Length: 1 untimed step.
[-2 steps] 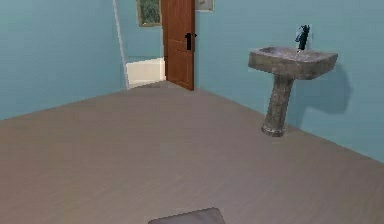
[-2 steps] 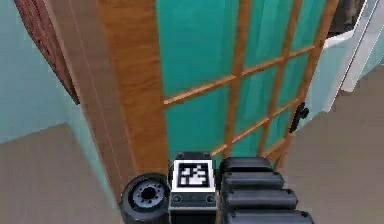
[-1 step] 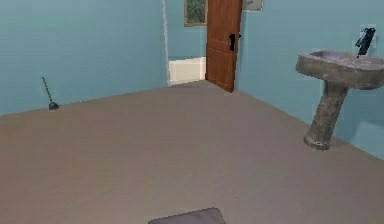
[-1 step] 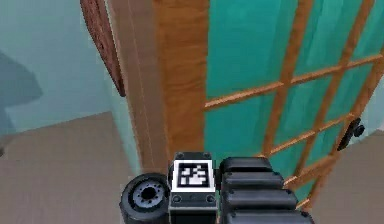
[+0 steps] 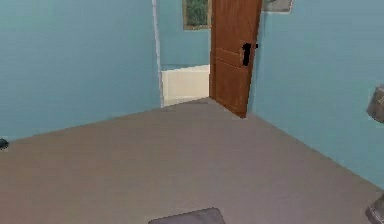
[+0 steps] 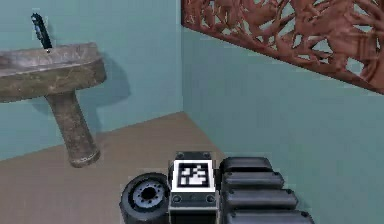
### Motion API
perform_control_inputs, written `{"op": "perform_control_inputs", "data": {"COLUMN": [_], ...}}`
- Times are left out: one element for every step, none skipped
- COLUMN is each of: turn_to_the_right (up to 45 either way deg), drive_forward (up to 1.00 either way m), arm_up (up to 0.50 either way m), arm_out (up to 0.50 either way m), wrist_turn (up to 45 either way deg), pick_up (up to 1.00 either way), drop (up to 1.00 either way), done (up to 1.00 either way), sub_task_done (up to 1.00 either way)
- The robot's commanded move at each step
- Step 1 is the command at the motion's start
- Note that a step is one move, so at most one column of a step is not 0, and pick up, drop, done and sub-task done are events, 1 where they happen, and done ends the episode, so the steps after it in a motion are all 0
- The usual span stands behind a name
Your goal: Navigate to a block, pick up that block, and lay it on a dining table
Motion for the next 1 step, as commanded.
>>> {"op": "perform_control_inputs", "data": {"turn_to_the_right": [0.0], "drive_forward": [1.00], "arm_up": [0.00], "arm_out": [0.00], "wrist_turn": [0.0], "pick_up": [0.00], "drop": [0.00], "done": [0.00], "sub_task_done": [0.00]}}
